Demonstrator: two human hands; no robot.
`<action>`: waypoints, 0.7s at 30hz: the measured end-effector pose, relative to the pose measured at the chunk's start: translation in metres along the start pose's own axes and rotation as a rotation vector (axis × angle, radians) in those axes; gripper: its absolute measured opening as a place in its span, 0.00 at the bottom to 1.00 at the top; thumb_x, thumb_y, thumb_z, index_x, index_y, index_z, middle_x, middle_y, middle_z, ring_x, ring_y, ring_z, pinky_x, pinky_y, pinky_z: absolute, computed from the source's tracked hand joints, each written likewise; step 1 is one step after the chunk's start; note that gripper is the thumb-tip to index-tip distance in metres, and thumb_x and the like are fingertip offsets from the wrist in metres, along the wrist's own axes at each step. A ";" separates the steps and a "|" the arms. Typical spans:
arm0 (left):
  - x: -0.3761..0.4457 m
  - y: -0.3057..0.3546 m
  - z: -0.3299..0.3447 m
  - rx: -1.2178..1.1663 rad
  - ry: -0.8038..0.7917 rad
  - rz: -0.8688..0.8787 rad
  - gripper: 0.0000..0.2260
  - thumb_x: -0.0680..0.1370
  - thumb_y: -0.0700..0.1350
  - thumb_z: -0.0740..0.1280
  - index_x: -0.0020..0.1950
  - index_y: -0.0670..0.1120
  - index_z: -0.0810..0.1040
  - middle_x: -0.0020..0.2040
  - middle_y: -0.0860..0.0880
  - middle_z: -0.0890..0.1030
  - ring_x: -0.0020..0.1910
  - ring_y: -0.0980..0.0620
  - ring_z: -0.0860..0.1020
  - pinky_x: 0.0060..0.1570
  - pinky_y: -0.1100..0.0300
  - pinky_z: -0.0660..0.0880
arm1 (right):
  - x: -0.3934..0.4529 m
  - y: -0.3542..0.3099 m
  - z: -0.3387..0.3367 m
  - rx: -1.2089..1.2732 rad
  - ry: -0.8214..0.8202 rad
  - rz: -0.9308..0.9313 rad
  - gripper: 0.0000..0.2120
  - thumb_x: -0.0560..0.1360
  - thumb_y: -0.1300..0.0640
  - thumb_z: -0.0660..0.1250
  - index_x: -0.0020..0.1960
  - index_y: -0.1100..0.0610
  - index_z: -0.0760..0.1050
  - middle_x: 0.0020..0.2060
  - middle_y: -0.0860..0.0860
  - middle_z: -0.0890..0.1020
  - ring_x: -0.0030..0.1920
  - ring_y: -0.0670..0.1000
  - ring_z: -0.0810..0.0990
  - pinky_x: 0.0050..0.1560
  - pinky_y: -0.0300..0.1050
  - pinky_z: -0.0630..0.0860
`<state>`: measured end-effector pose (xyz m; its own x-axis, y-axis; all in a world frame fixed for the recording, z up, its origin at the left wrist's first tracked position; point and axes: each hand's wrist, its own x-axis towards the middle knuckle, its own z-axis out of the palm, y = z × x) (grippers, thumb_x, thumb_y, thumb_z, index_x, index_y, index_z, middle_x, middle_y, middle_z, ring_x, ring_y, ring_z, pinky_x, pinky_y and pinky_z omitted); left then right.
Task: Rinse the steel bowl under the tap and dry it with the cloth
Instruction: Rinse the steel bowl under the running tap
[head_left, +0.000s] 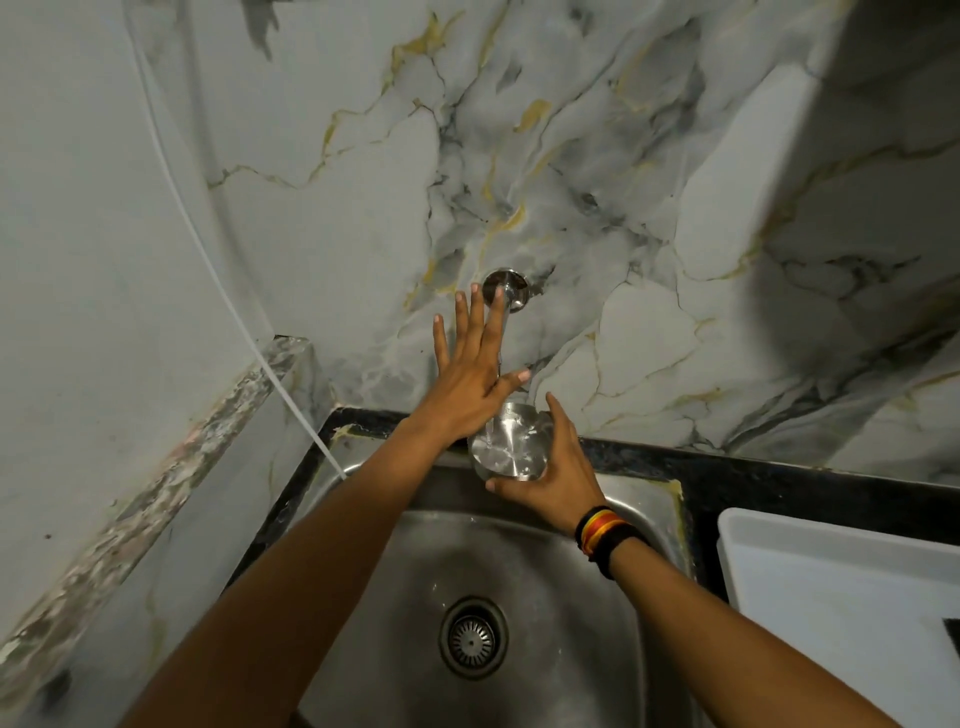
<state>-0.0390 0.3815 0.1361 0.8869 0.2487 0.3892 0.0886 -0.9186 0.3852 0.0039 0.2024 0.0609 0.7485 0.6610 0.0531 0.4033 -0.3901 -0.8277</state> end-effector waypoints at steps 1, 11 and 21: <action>0.000 0.000 0.000 0.026 0.001 0.008 0.43 0.87 0.61 0.62 0.87 0.46 0.35 0.86 0.39 0.31 0.85 0.38 0.28 0.80 0.31 0.29 | 0.004 -0.002 0.000 0.012 0.022 0.011 0.68 0.55 0.33 0.82 0.82 0.40 0.43 0.80 0.52 0.64 0.76 0.58 0.70 0.66 0.47 0.70; -0.003 -0.005 0.011 0.106 0.113 0.065 0.43 0.86 0.63 0.62 0.89 0.43 0.42 0.85 0.33 0.30 0.82 0.40 0.24 0.81 0.36 0.28 | -0.002 0.012 0.008 0.065 0.062 0.020 0.69 0.54 0.30 0.83 0.82 0.39 0.43 0.80 0.49 0.64 0.75 0.54 0.70 0.64 0.42 0.69; -0.005 -0.002 0.010 0.093 0.086 0.044 0.43 0.87 0.61 0.63 0.89 0.44 0.41 0.85 0.34 0.30 0.82 0.41 0.24 0.81 0.35 0.29 | 0.009 0.004 0.013 0.066 0.041 0.012 0.68 0.52 0.28 0.82 0.79 0.31 0.43 0.80 0.49 0.64 0.72 0.47 0.69 0.64 0.41 0.70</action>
<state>-0.0389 0.3794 0.1251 0.8491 0.2293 0.4758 0.0958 -0.9528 0.2881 0.0055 0.2150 0.0514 0.7742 0.6296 0.0648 0.3599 -0.3536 -0.8634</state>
